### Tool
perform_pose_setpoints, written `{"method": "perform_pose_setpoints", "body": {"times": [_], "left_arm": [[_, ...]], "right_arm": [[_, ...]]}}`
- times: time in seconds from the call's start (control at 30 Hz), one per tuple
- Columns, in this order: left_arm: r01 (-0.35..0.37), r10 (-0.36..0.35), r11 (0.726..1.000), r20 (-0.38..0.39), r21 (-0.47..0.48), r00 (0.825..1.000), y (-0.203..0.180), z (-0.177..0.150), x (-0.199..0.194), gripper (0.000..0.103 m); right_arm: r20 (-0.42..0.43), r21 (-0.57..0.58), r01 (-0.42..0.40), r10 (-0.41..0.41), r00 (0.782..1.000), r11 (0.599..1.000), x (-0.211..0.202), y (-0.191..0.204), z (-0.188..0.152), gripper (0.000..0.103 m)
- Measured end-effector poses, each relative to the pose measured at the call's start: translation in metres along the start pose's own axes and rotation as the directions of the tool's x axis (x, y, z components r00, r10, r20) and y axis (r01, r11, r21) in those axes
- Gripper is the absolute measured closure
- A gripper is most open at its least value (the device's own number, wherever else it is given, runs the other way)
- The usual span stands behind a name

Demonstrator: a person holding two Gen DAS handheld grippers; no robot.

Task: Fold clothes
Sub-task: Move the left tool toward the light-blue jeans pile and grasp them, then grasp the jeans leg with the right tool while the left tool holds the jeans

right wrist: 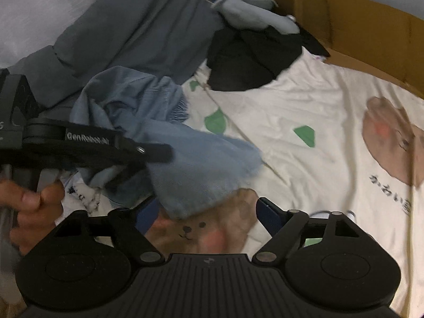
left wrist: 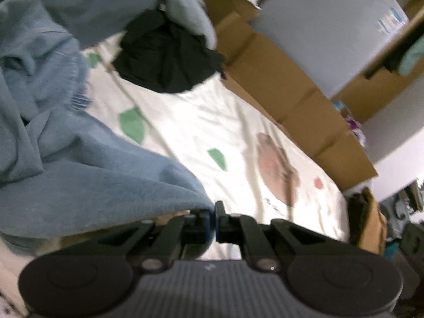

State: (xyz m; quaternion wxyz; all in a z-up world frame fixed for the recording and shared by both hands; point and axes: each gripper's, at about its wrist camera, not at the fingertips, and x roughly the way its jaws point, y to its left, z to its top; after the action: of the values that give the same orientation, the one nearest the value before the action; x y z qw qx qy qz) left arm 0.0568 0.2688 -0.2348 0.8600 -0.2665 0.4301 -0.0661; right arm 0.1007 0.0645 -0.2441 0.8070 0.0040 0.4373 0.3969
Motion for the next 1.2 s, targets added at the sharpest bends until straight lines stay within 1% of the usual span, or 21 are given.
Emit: {"method": "perform_pose_setpoints", "body": {"times": [0.13, 0.17, 0.2, 0.23, 0.27, 0.3, 0.37, 0.4, 0.43, 0.47, 0.53, 0.6, 0.63, 0.67, 0.77, 0.83, 0.9, 1.03, 1.1, 1.17, 1.2], "left_arm": [[0.081, -0.081, 0.997, -0.030, 0.001, 0.996, -0.013, 0.001, 0.003, 0.100], [0.099, -0.099, 0.995, -0.039, -0.001, 0.994, -0.016, -0.001, 0.003, 0.100], [0.118, -0.118, 0.993, -0.051, -0.004, 0.992, -0.020, -0.002, 0.003, 0.100], [0.135, -0.135, 0.991, -0.061, -0.009, 0.989, -0.022, -0.003, 0.003, 0.100], [0.152, -0.152, 0.988, -0.068, -0.013, 0.986, -0.025, -0.004, 0.004, 0.100], [0.162, -0.163, 0.987, -0.076, -0.012, 0.984, -0.028, -0.004, 0.004, 0.100], [0.163, -0.163, 0.987, -0.094, -0.001, 0.982, -0.031, -0.006, 0.006, 0.099], [0.159, -0.158, 0.987, -0.110, -0.001, 0.981, -0.031, -0.007, 0.008, 0.098], [0.157, -0.157, 0.988, -0.125, -0.005, 0.980, -0.031, -0.008, 0.009, 0.095], [0.156, -0.157, 0.988, -0.138, -0.016, 0.978, -0.029, -0.010, 0.009, 0.090], [0.141, -0.143, 0.990, -0.157, -0.025, 0.977, -0.027, -0.013, 0.004, 0.085], [0.125, -0.126, 0.992, -0.152, -0.021, 0.980, -0.025, -0.014, -0.003, 0.070], [0.106, -0.108, 0.994, -0.141, -0.021, 0.984, -0.022, -0.014, -0.008, 0.056], [0.087, -0.090, 0.996, -0.128, -0.026, 0.988, -0.018, -0.014, -0.013, 0.052], [0.030, -0.035, 0.998, -0.103, -0.055, 0.994, 0.000, -0.009, -0.024, 0.051], [-0.042, 0.036, 0.997, -0.100, -0.061, 0.994, 0.013, -0.007, -0.029, 0.051], [-0.137, 0.130, 0.989, -0.102, -0.059, 0.986, 0.027, -0.005, -0.031, 0.051], [-0.299, 0.290, 0.947, -0.093, -0.114, 0.953, 0.058, -0.001, -0.037, 0.050], [-0.347, 0.340, 0.927, -0.073, -0.145, 0.938, 0.070, 0.003, -0.040, 0.045], [-0.377, 0.374, 0.910, -0.050, -0.173, 0.926, 0.080, 0.006, -0.043, 0.033], [-0.388, 0.388, 0.902, -0.038, -0.188, 0.921, 0.085, 0.007, -0.044, 0.033]], "right_arm": [[0.004, -0.038, -0.002, 0.002, 1.000, 0.999, 0.005, 0.010, 0.002, 0.023], [0.000, -0.043, 0.005, -0.005, 1.000, 0.999, 0.007, 0.011, 0.001, 0.025], [-0.005, -0.048, 0.011, -0.012, 1.000, 0.999, 0.008, 0.012, 0.000, 0.032], [-0.010, -0.050, 0.015, -0.016, 1.000, 0.999, 0.010, 0.012, 0.000, 0.036], [-0.013, -0.045, 0.019, -0.020, 1.000, 0.999, 0.010, 0.010, -0.001, 0.044], [-0.014, -0.036, 0.025, -0.025, 1.000, 0.999, 0.010, 0.008, -0.002, 0.059], [-0.025, -0.007, 0.032, -0.033, 0.999, 0.999, 0.010, 0.001, -0.004, 0.073], [-0.033, 0.004, 0.039, -0.039, 0.999, 0.999, 0.010, -0.003, -0.005, 0.088], [-0.042, 0.010, 0.049, -0.049, 0.998, 0.999, 0.010, -0.006, -0.007, 0.095], [-0.051, 0.010, 0.069, -0.068, 0.996, 0.998, 0.009, -0.009, -0.008, 0.100], [-0.060, 0.027, 0.105, -0.103, 0.993, 0.994, 0.005, -0.016, -0.010, 0.101], [-0.069, 0.058, 0.133, -0.129, 0.989, 0.990, 0.001, -0.028, -0.011, 0.101], [-0.074, 0.065, 0.147, -0.142, 0.987, 0.987, -0.002, -0.033, -0.012, 0.101], [-0.078, 0.070, 0.160, -0.155, 0.985, 0.985, -0.005, -0.039, -0.013, 0.102], [-0.086, 0.098, 0.210, -0.202, 0.976, 0.973, -0.017, -0.056, -0.016, 0.102], [-0.094, 0.129, 0.241, -0.230, 0.969, 0.962, -0.026, -0.068, -0.017, 0.102], [-0.102, 0.147, 0.273, -0.260, 0.960, 0.951, -0.037, -0.081, -0.018, 0.102], [-0.124, 0.189, 0.334, -0.315, 0.941, 0.923, -0.064, -0.106, -0.020, 0.102], [-0.133, 0.209, 0.367, -0.346, 0.929, 0.906, -0.077, -0.118, -0.023, 0.102], [-0.143, 0.228, 0.400, -0.376, 0.915, 0.887, -0.090, -0.129, -0.026, 0.102], [-0.150, 0.237, 0.416, -0.390, 0.908, 0.878, -0.095, -0.135, -0.027, 0.102]]}}
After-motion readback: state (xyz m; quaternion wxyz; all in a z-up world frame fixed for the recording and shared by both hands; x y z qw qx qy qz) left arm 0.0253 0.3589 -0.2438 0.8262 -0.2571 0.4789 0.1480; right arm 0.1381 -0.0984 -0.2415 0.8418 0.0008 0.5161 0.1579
